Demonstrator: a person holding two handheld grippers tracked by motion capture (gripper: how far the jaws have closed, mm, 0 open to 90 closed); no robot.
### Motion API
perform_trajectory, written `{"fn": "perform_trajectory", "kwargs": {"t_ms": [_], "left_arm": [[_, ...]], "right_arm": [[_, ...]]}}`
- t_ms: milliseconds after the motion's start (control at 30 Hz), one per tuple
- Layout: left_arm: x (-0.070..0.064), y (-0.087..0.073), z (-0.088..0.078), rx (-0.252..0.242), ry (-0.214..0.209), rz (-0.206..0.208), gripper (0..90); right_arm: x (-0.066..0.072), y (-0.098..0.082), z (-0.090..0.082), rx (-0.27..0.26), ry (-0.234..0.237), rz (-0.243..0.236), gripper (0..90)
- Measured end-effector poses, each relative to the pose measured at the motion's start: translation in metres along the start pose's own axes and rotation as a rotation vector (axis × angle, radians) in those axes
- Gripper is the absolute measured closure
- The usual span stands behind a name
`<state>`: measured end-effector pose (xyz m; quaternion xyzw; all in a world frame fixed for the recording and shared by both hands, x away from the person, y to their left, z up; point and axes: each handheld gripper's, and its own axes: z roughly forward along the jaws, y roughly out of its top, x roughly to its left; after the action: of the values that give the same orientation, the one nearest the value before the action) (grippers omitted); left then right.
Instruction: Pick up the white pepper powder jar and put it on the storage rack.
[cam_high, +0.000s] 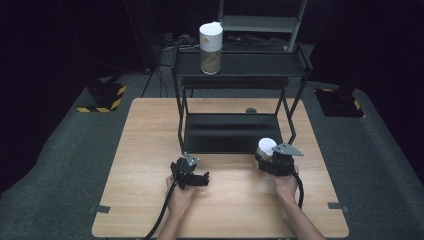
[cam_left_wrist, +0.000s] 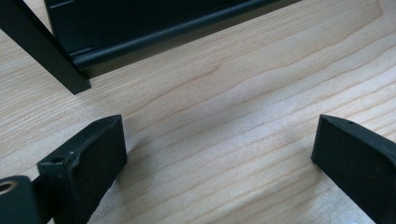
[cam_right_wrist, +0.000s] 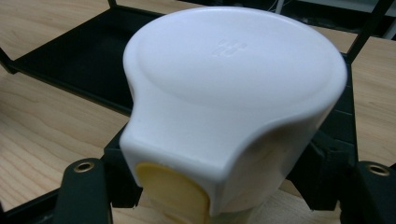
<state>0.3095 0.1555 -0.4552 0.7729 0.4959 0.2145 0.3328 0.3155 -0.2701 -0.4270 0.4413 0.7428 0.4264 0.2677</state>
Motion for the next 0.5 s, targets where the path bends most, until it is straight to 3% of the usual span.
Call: {"fn": "perform_trajectory", "kwargs": {"t_ms": [333, 500], "left_arm": [[0.000, 0.000, 0.000, 0.000, -0.001, -0.001, 3.3], [0.000, 0.000, 0.000, 0.000, -0.001, 0.000, 3.3]], "right_arm": [[-0.015, 0.020, -0.016, -0.008, 0.046, -0.027, 30.2], [-0.024, 0.039, -0.027, -0.024, 0.092, -0.042, 30.2]]}}
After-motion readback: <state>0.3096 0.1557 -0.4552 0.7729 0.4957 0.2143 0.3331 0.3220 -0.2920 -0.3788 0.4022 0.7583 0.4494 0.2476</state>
